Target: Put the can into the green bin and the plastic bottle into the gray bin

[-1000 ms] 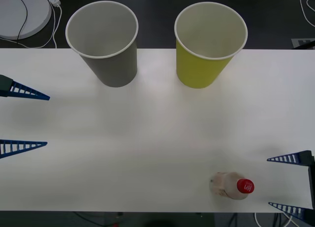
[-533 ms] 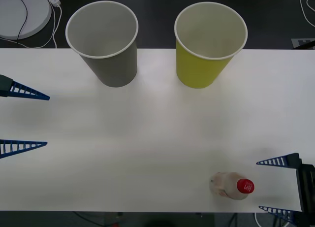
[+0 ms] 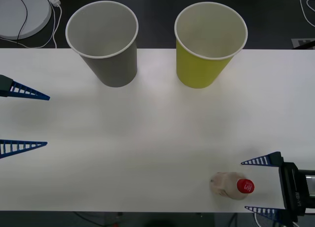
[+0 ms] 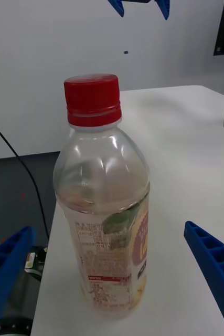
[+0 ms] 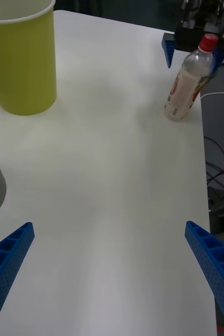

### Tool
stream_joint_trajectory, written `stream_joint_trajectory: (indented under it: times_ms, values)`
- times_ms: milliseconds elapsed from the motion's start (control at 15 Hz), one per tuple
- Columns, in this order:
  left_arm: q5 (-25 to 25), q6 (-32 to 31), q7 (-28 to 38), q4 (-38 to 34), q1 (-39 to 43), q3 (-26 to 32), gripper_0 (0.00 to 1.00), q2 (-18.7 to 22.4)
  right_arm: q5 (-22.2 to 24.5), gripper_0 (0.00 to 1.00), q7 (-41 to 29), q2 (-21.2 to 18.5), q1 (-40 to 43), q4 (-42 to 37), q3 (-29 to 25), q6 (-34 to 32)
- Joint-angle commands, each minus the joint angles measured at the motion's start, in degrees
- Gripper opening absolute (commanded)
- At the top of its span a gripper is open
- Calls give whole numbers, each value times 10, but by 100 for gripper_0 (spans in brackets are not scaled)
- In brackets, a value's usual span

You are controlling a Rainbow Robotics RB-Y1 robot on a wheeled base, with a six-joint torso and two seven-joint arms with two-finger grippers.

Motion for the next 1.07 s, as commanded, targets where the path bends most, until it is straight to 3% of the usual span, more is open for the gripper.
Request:
stream_joint_trajectory:
  times_ms: [67,1067]
  values:
    - [0,0,0,0,0,0,100,0,0,100,1,7,-10,0,16,0]
    - [0,0,0,0,0,0,100,0,17,100,-9,37,-37,-6,44,9]
